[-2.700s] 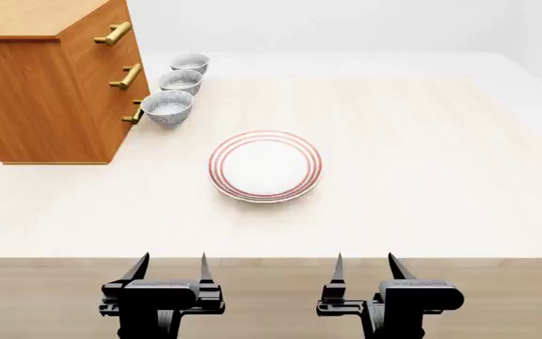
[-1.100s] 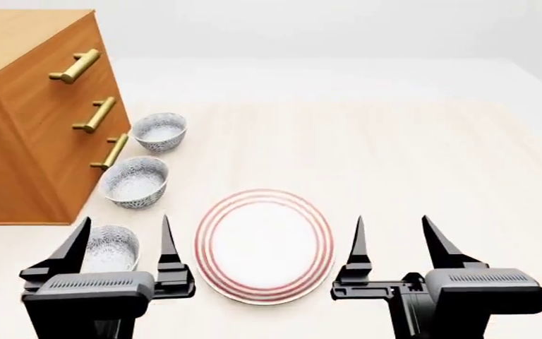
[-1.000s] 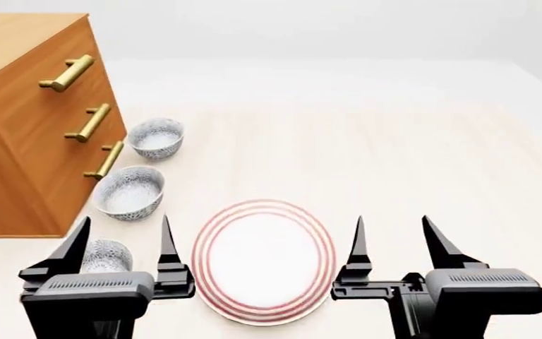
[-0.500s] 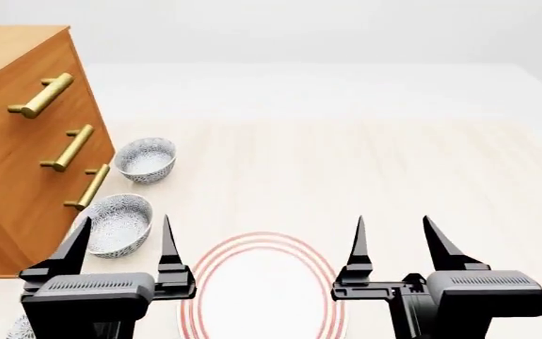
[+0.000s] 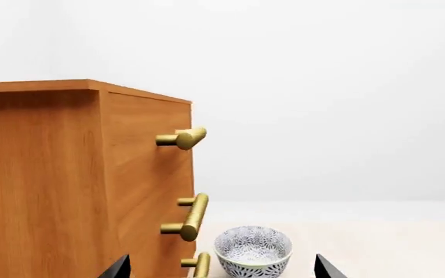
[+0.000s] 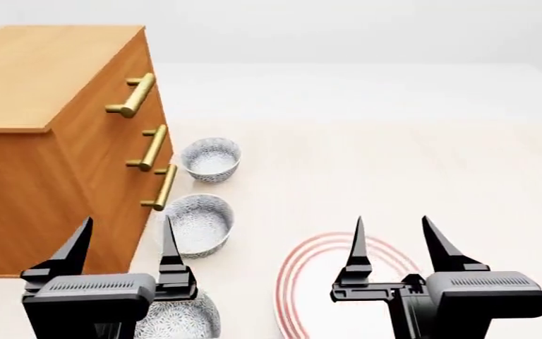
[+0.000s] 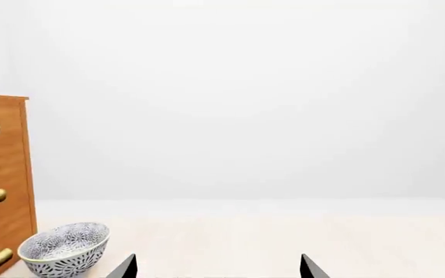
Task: Put the bowl in the middle on the plate.
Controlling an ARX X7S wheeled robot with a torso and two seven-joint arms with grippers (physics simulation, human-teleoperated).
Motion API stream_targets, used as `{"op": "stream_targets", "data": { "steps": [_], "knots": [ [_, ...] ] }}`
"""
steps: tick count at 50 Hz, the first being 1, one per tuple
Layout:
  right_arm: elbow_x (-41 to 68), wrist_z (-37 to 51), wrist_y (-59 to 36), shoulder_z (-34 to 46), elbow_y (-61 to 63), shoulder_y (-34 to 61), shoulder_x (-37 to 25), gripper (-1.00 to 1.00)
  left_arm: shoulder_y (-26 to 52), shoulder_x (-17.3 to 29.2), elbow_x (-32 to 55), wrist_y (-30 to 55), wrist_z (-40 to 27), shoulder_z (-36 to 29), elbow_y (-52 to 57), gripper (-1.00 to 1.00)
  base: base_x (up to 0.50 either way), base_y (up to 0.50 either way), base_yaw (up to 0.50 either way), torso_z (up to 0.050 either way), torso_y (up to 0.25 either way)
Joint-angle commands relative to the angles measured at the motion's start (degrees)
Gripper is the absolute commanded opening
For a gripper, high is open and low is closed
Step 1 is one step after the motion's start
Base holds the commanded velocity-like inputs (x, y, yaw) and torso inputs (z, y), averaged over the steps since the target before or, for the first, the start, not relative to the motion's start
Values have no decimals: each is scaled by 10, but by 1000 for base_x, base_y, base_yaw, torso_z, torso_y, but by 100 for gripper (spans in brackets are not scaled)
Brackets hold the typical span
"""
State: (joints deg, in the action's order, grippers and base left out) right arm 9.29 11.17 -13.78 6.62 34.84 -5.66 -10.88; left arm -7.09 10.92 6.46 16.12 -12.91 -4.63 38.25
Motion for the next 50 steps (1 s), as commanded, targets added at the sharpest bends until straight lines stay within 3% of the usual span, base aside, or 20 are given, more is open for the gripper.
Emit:
{"op": "stream_targets", "data": {
  "steps": [1, 15, 32, 39, 50],
  "knots": [
    [0, 5, -3, 6, 0, 1, -5, 100, 0, 4, 2, 1, -6, -3, 2, 100, 0, 500, 0, 0, 0],
    [5, 16, 4, 13, -5, 2, -16, 100, 1, 8, 6, -3, -11, -7, -2, 100, 0, 500, 0, 0, 0],
    [20, 28, 13, 14, -1, 0, -23, 100, -2, 16, 7, -12, -20, -12, 3, 100, 0, 0, 0, 0, 0],
    [26, 41, 22, 4, 49, -10, -30, 100, -28, 28, -21, -8, -42, -10, 103, 100, 0, 0, 0, 0, 0],
    [29, 47, 24, 9, 53, -10, -35, 100, -50, 33, 28, 19, -50, 17, 204, 100, 0, 0, 0, 0, 0]
  ]
}}
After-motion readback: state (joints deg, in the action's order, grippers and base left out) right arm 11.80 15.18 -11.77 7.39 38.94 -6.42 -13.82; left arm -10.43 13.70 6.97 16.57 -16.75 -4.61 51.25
